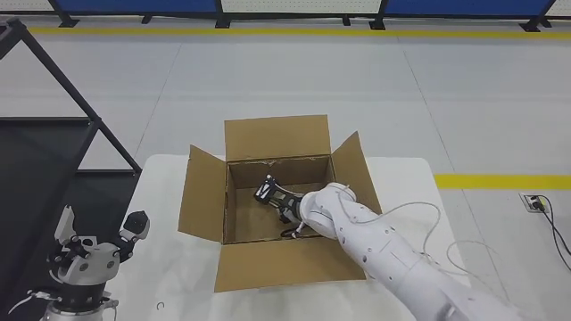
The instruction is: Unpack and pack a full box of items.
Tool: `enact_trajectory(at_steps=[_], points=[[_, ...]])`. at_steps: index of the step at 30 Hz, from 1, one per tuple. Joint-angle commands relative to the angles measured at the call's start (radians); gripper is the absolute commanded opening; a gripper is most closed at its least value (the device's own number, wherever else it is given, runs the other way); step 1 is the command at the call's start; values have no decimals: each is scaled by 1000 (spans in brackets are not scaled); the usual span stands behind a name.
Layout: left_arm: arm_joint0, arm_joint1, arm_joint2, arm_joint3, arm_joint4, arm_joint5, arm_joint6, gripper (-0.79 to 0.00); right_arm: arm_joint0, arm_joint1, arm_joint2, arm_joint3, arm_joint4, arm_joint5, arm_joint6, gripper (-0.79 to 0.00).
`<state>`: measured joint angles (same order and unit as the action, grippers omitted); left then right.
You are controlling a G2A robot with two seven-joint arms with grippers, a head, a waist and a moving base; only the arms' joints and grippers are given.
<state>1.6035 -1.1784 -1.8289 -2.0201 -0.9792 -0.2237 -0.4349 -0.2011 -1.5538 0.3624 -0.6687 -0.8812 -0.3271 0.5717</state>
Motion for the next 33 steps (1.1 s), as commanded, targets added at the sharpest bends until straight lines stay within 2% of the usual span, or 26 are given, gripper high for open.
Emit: enact_trajectory(at_steps=[1, 7, 8, 9, 11, 16, 19, 23, 26, 30, 31, 32, 33], points=[[0, 0, 0, 0, 0, 0, 0, 0, 5, -13, -1, 24, 0, -13, 9, -785], [0, 0, 0, 0, 0, 0, 0, 0, 18, -46, 2, 89, -6, -39, -1, -785], [0, 0, 0, 0, 0, 0, 0, 0, 20, -50, 4, 98, -7, -42, -2, -742], [0, 0, 0, 0, 0, 0, 0, 0, 22, -54, 5, 105, -9, -46, -6, -628], [0, 0, 0, 0, 0, 0, 0, 0, 25, -60, 8, 119, -15, -51, -12, -539], [0, 0, 0, 0, 0, 0, 0, 0, 27, -68, 23, 148, -23, -61, -32, -468], [0, 0, 0, 0, 0, 0, 0, 0, 27, -67, 35, 159, -26, -65, -57, -496], [0, 0, 0, 0, 0, 0, 0, 0, 27, -55, 56, 159, -44, -91, -115, -493], [0, 0, 0, 0, 0, 0, 0, 0, 21, -34, 80, 141, -59, -121, -172, -526], [0, 0, 0, 0, 0, 0, 0, 0, -1, 5, 111, 78, -104, -154, -235, -505], [0, 0, 0, 0, 0, 0, 0, 0, -11, 18, 122, 54, -117, -161, -259, -674], [0, 0, 0, 0, 0, 0, 0, 0, -23, 32, 134, 29, -132, -166, -277, -785], [0, 0, 0, 0, 0, 0, 0, 0, -36, 47, 145, -5, -150, -177, -295, -785]])
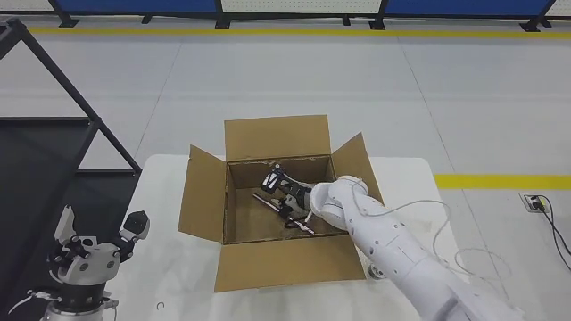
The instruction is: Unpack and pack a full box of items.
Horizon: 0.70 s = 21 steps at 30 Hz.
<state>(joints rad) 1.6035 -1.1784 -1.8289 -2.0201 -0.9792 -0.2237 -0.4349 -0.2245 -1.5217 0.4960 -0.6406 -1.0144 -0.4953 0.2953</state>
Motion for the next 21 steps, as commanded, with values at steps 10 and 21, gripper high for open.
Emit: enact_trajectory(at_steps=[10, 21], points=[[0, 0, 0, 0, 0, 0, 0, 0, -350, 224, 287, -647, -242, -3, -80, -785], [0, 0, 0, 0, 0, 0, 0, 0, -903, 369, 711, -1280, -406, -108, -205, -785]])
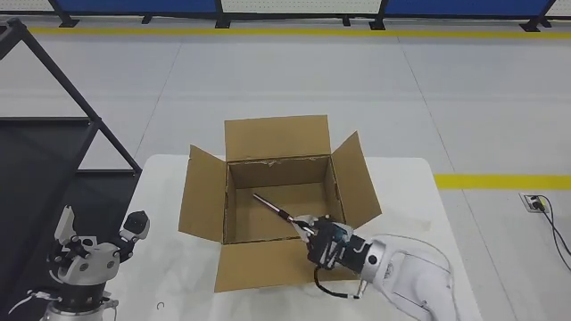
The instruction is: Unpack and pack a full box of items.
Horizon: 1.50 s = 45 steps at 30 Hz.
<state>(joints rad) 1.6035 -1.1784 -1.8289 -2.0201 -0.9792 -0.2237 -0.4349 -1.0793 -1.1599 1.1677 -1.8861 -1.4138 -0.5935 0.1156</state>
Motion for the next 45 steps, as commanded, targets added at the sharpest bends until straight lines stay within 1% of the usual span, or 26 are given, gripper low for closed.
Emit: enact_trajectory(at_steps=[1, 5, 6, 7, 8, 10, 11, 12, 13, 16, 17, 19, 21, 31, 33, 36, 40, 42, 45], points=[[0, 0, 0, 0, 0, 0, 0, 0, -86, 13, 71, -60, -14, -17, -51, -785], [0, 0, 0, 0, 0, 0, 0, 0, -229, 33, 198, -121, -28, -30, -154, -785], [0, 0, 0, 0, 0, 0, 0, 0, -261, 37, 227, -126, -24, -36, -182, -773], [0, 0, 0, 0, 0, 0, 0, 0, -290, 41, 256, -128, -18, -48, -210, -594], [0, 0, 0, 0, 0, 0, 0, 0, -316, 45, 284, -126, -11, -59, -241, -545], [0, 0, 0, 0, 0, 0, 0, 0, -357, 50, 332, -109, 3, -69, -293, -489], [0, 0, 0, 0, 0, 0, 0, 0, -376, 51, 355, -98, 9, -65, -313, -480], [0, 0, 0, 0, 0, 0, 0, 0, -396, 53, 375, -89, 17, -60, -335, -409], [0, 0, 0, 0, 0, 0, 0, 0, -416, 54, 395, -82, 25, -60, -361, -394], [0, 0, 0, 0, 0, 0, 0, 0, -476, 59, 455, -52, 29, -68, -434, -65], [0, 0, 0, 0, 0, 0, 0, 0, -494, 61, 473, -40, 31, -70, -448, 0], [0, 0, 0, 0, 0, 0, 0, 0, -521, 64, 503, -19, 41, -93, -476, 0], [0, 0, 0, 0, 0, 0, 0, 0, -530, 68, 519, -7, 26, -126, -456, 0], [0, 0, 0, 0, 0, 0, 0, 0, -529, 69, 520, -4, 24, -127, -446, 0], [0, 0, 0, 0, 0, 0, 0, 0, -524, 69, 510, -1, 22, -130, -428, 0], [0, 0, 0, 0, 0, 0, 0, 0, -498, 72, 484, -3, -44, -135, -356, 0], [0, 0, 0, 0, 0, 0, 0, 0, -494, 77, 467, -15, -108, -138, -261, 0], [0, 0, 0, 0, 0, 0, 0, 0, -486, 78, 451, -23, -132, -141, -187, 0], [0, 0, 0, 0, 0, 0, 0, 0, -462, 76, 416, -22, -134, -118, -74, 0]])
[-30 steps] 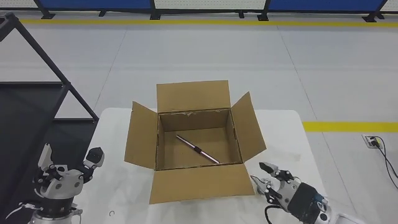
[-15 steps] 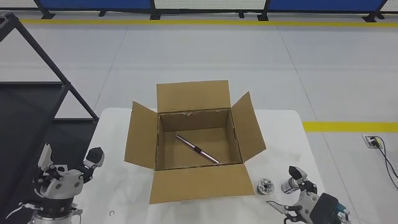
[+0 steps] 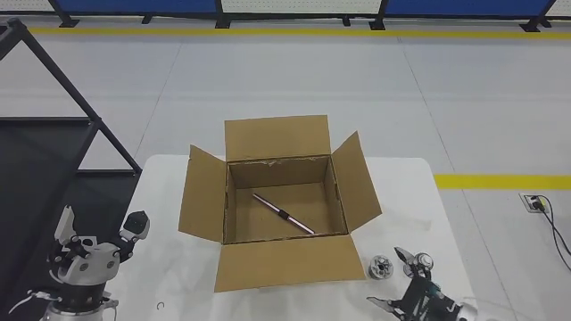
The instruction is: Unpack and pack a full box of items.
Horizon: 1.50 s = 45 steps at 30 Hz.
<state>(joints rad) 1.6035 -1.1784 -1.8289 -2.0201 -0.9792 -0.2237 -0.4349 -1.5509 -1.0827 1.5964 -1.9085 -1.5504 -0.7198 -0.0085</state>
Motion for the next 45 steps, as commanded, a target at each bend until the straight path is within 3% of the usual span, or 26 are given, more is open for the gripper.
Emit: enact_trajectory(at_steps=[1, 9, 21, 35, 36, 37, 40, 41, 42, 45], points=[[0, 0, 0, 0, 0, 0, 0, 0, 21, -3, -28, 3, 15, 18, 90, 0], [0, 0, 0, 0, 0, 0, 0, 0, 145, -20, -135, 35, 91, 158, 425, 0], [0, 0, 0, 0, 0, 0, 0, 0, 153, -22, -159, 43, 67, 197, 460, 0], [0, 0, 0, 0, 0, 0, 0, 0, 217, -25, -201, 101, 85, 211, 628, 0], [0, 0, 0, 0, 0, 0, 0, 0, 221, -26, -204, 105, 88, 209, 635, -25], [0, 0, 0, 0, 0, 0, 0, 0, 226, -26, -207, 108, 91, 210, 641, -105], [0, 0, 0, 0, 0, 0, 0, 0, 237, -27, -215, 118, 94, 213, 656, -160], [0, 0, 0, 0, 0, 0, 0, 0, 240, -27, -217, 122, 96, 214, 661, -228], [0, 0, 0, 0, 0, 0, 0, 0, 243, -27, -219, 126, 97, 214, 664, -369], [0, 0, 0, 0, 0, 0, 0, 0, 250, -27, -222, 133, 101, 216, 670, -443]])
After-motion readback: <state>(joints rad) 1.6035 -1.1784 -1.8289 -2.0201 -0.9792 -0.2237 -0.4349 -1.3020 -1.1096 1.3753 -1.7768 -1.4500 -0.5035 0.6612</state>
